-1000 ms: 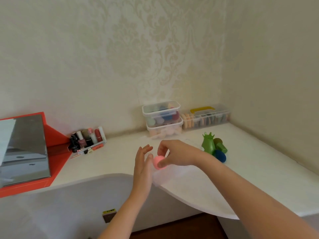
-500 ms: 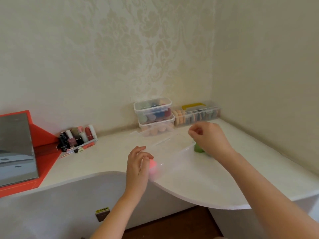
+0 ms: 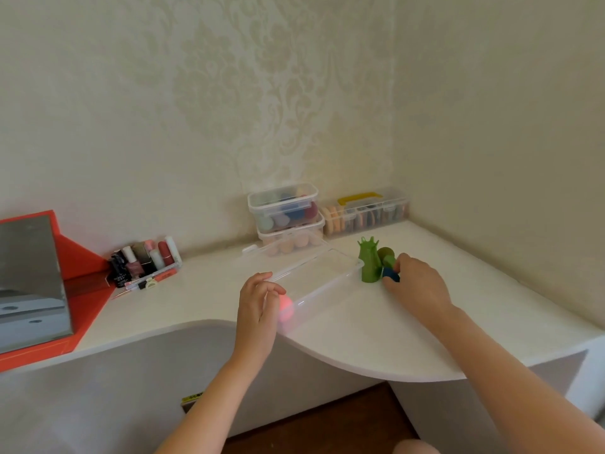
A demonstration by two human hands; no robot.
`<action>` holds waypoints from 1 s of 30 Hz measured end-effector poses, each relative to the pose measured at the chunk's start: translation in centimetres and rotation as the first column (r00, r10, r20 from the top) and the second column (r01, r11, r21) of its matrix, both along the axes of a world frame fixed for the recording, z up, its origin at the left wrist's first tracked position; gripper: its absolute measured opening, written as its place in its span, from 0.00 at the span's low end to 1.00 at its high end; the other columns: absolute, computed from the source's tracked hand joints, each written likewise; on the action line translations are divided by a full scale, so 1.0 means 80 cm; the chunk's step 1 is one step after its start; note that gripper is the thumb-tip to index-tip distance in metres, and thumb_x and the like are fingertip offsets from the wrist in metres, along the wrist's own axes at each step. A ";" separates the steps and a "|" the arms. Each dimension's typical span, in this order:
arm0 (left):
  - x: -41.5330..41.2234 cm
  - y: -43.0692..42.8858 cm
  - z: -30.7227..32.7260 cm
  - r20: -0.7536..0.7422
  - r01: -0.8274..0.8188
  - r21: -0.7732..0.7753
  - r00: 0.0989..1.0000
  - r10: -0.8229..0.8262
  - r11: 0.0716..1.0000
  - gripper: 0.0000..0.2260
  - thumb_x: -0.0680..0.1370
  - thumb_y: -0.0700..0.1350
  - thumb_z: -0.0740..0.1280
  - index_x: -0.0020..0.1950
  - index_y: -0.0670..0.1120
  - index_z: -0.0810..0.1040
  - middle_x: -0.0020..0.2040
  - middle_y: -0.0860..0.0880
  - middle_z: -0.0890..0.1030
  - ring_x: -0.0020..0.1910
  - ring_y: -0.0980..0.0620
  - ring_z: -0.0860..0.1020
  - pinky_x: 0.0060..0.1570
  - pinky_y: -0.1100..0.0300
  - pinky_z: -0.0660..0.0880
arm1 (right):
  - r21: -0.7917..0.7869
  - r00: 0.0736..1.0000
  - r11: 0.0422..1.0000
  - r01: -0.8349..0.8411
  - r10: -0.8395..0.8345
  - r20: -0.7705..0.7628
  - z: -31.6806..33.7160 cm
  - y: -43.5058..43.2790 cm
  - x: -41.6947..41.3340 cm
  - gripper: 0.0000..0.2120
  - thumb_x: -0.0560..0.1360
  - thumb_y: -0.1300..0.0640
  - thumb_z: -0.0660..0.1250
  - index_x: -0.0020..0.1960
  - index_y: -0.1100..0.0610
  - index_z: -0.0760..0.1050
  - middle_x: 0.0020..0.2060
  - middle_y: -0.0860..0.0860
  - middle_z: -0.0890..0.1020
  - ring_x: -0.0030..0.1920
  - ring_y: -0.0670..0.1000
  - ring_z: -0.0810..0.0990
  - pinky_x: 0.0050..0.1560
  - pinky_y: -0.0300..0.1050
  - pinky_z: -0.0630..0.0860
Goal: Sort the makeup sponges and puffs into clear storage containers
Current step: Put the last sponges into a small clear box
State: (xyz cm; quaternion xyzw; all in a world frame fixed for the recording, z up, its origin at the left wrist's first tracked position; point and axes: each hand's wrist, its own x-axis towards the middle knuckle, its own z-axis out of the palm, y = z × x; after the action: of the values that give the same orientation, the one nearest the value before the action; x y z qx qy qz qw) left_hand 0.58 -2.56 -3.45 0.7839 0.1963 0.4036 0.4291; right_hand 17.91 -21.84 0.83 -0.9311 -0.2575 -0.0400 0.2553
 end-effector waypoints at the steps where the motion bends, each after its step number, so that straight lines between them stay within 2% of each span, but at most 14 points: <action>1: -0.001 0.001 0.000 -0.006 0.002 0.003 1.000 -0.001 1.000 0.11 0.72 0.47 0.55 0.42 0.49 0.77 0.60 0.60 0.71 0.62 0.66 0.67 0.57 0.72 0.62 | 0.011 1.000 1.000 0.007 -0.007 -0.019 0.001 -0.001 0.000 0.08 0.78 0.53 0.60 0.50 0.58 0.68 0.43 0.53 0.76 0.40 0.52 0.73 0.37 0.43 0.68; 4: -0.002 0.003 0.000 -0.014 0.000 0.011 1.000 0.000 1.000 0.11 0.72 0.48 0.55 0.42 0.49 0.77 0.60 0.60 0.70 0.62 0.66 0.66 0.57 0.71 0.62 | 0.041 0.999 0.999 0.036 -0.035 -0.025 0.011 -0.010 -0.006 0.09 0.76 0.54 0.62 0.51 0.60 0.71 0.41 0.53 0.77 0.38 0.53 0.73 0.34 0.44 0.68; 6: -0.001 0.002 -0.001 -0.005 -0.001 0.015 1.000 0.001 1.000 0.11 0.73 0.47 0.55 0.42 0.49 0.77 0.59 0.61 0.70 0.62 0.67 0.66 0.58 0.71 0.62 | 0.136 0.999 0.990 0.033 -0.035 0.012 0.022 -0.013 -0.019 0.08 0.75 0.53 0.63 0.49 0.58 0.72 0.38 0.52 0.78 0.36 0.52 0.73 0.33 0.44 0.67; 8: 0.000 0.001 -0.002 0.012 -0.007 0.012 1.000 0.007 1.000 0.11 0.73 0.47 0.55 0.42 0.48 0.77 0.59 0.61 0.70 0.62 0.67 0.66 0.59 0.69 0.62 | 0.215 0.996 0.973 -0.085 0.073 0.060 0.038 -0.006 -0.039 0.08 0.75 0.51 0.65 0.48 0.55 0.72 0.38 0.50 0.78 0.37 0.51 0.75 0.35 0.44 0.71; 11: 0.001 0.001 -0.003 0.019 -0.009 0.008 1.000 0.008 1.000 0.12 0.73 0.47 0.55 0.43 0.48 0.78 0.60 0.60 0.71 0.62 0.68 0.66 0.61 0.67 0.63 | 0.229 0.954 0.926 -0.299 0.285 0.096 0.064 0.021 -0.059 0.09 0.73 0.49 0.68 0.46 0.53 0.72 0.38 0.49 0.79 0.39 0.50 0.77 0.37 0.43 0.73; 13: -0.001 0.001 -0.001 0.006 -0.009 0.013 1.000 0.009 1.000 0.12 0.73 0.47 0.55 0.43 0.49 0.78 0.60 0.60 0.71 0.62 0.68 0.66 0.61 0.66 0.64 | 0.187 0.930 0.911 -0.367 0.359 0.077 0.073 0.044 -0.061 0.08 0.72 0.50 0.69 0.45 0.53 0.72 0.39 0.49 0.79 0.39 0.49 0.77 0.36 0.42 0.72; 17: -0.006 -0.001 0.005 -0.057 -0.008 0.046 0.998 0.010 0.999 0.11 0.74 0.47 0.55 0.43 0.51 0.77 0.60 0.61 0.69 0.61 0.69 0.66 0.57 0.72 0.62 | 0.015 0.882 0.883 -0.470 0.470 -0.042 0.060 0.095 -0.059 0.07 0.70 0.54 0.70 0.44 0.56 0.76 0.42 0.50 0.81 0.43 0.51 0.78 0.40 0.43 0.74; 21: -0.007 0.002 0.009 -0.104 -0.020 0.077 0.994 0.027 0.997 0.13 0.79 0.38 0.57 0.44 0.51 0.77 0.62 0.59 0.69 0.64 0.64 0.65 0.63 0.65 0.62 | -0.054 0.855 0.857 -0.512 0.503 -0.124 0.043 0.124 -0.065 0.08 0.71 0.53 0.71 0.45 0.57 0.79 0.45 0.51 0.82 0.45 0.51 0.78 0.42 0.41 0.73; 24: -0.008 0.007 0.010 -0.127 -0.026 0.102 0.991 0.038 0.994 0.14 0.80 0.38 0.56 0.44 0.52 0.78 0.62 0.59 0.70 0.66 0.63 0.62 0.64 0.64 0.61 | -0.113 0.849 0.843 -0.525 0.510 -0.139 0.039 0.128 -0.063 0.11 0.74 0.50 0.68 0.49 0.57 0.81 0.49 0.51 0.83 0.49 0.51 0.79 0.46 0.42 0.73; 27: -0.008 0.018 0.015 -0.164 -0.035 0.127 0.985 0.055 0.991 0.15 0.80 0.38 0.57 0.42 0.55 0.77 0.61 0.59 0.69 0.67 0.62 0.61 0.63 0.66 0.58 | -0.181 0.847 0.831 -0.527 0.531 -0.028 0.047 0.114 -0.062 0.13 0.76 0.49 0.64 0.50 0.57 0.82 0.48 0.51 0.83 0.48 0.51 0.80 0.46 0.42 0.75; 29: -0.007 0.026 0.021 -0.203 -0.040 0.146 0.977 0.069 0.989 0.16 0.79 0.38 0.58 0.41 0.57 0.77 0.60 0.58 0.69 0.68 0.61 0.61 0.63 0.66 0.56 | -0.095 0.829 0.838 -0.537 0.545 0.123 0.056 0.097 -0.053 0.12 0.77 0.50 0.64 0.51 0.55 0.81 0.47 0.49 0.83 0.47 0.48 0.79 0.48 0.40 0.74; 30: -0.006 0.030 0.024 -0.219 -0.043 0.156 0.973 0.077 0.987 0.16 0.79 0.38 0.58 0.41 0.57 0.77 0.60 0.57 0.70 0.68 0.60 0.61 0.64 0.66 0.56 | 0.013 0.826 0.843 -0.538 0.524 0.207 0.061 0.087 -0.045 0.10 0.77 0.51 0.65 0.51 0.55 0.81 0.46 0.48 0.82 0.47 0.47 0.79 0.48 0.39 0.73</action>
State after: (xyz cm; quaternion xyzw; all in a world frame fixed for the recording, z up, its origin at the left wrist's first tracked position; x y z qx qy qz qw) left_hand 0.07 -0.15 -1.53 0.8481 0.2361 0.3390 0.3318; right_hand 14.34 -14.88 5.72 -0.8046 -0.5283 -0.0676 0.2627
